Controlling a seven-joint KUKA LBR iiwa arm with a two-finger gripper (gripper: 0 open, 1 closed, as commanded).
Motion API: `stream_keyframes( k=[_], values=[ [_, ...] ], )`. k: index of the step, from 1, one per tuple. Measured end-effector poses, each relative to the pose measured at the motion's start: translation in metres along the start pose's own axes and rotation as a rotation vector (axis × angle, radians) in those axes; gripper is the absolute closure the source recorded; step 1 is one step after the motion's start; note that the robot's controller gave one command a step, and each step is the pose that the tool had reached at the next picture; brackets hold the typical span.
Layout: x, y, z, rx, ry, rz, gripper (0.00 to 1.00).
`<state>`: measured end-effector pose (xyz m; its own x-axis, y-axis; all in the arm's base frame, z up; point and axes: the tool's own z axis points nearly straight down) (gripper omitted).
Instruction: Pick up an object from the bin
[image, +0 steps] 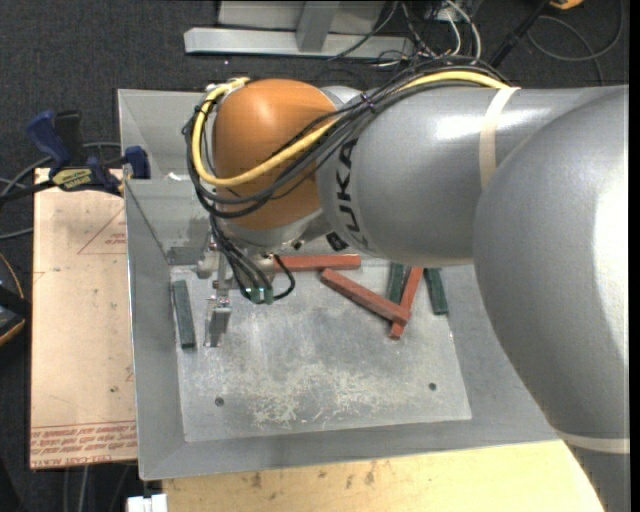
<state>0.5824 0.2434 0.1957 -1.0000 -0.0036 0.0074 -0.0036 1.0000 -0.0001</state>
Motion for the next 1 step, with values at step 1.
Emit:
stream_keyframes(
  k=[1],
  values=[
    [-0.0023, -0.0013, -0.0047, -0.001, -0.008, 0.004, 0.0]
  ],
)
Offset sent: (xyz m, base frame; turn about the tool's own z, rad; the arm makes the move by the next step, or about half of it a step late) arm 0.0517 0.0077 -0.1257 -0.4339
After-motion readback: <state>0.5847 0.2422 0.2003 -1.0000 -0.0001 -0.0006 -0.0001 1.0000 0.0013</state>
